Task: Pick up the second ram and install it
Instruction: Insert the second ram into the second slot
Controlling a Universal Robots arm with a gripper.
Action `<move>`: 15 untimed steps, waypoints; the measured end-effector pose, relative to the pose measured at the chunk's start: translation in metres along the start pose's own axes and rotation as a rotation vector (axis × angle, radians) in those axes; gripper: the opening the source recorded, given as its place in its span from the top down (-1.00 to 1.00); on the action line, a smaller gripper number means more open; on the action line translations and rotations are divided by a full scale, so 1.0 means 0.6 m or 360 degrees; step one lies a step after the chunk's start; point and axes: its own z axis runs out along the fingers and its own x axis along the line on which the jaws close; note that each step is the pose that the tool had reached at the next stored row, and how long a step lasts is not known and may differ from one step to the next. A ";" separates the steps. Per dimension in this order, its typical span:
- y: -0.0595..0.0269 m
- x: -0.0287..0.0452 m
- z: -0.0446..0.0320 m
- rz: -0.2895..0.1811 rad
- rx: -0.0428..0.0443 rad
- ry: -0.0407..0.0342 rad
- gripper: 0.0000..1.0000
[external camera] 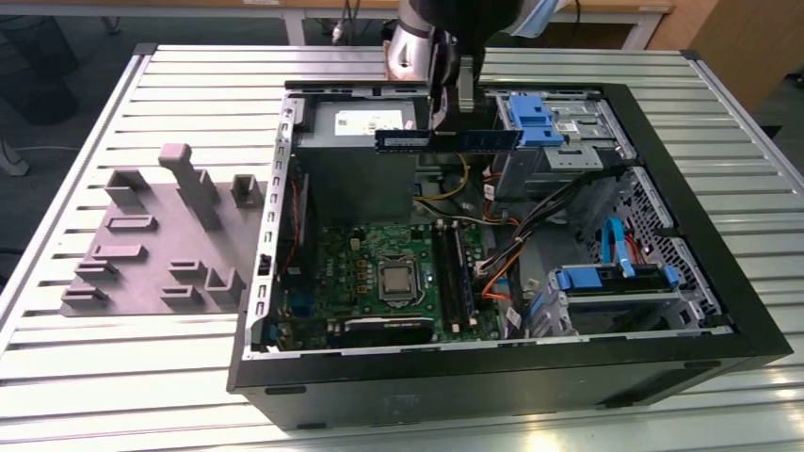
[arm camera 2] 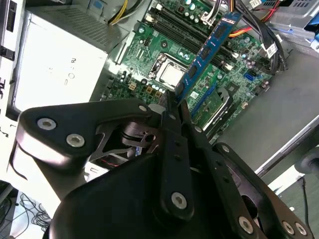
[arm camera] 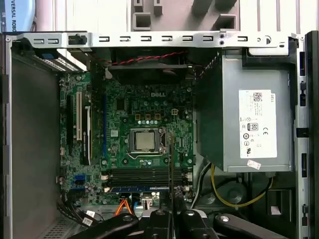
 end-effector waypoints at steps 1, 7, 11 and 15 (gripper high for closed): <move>-0.001 0.000 0.000 0.0000 0.0000 0.0000 0.73; -0.010 0.000 0.000 0.0000 0.0000 0.0000 0.73; -0.015 -0.001 0.000 0.0000 0.0000 0.0000 0.73; -0.021 -0.001 0.000 0.0000 0.0000 0.0000 0.73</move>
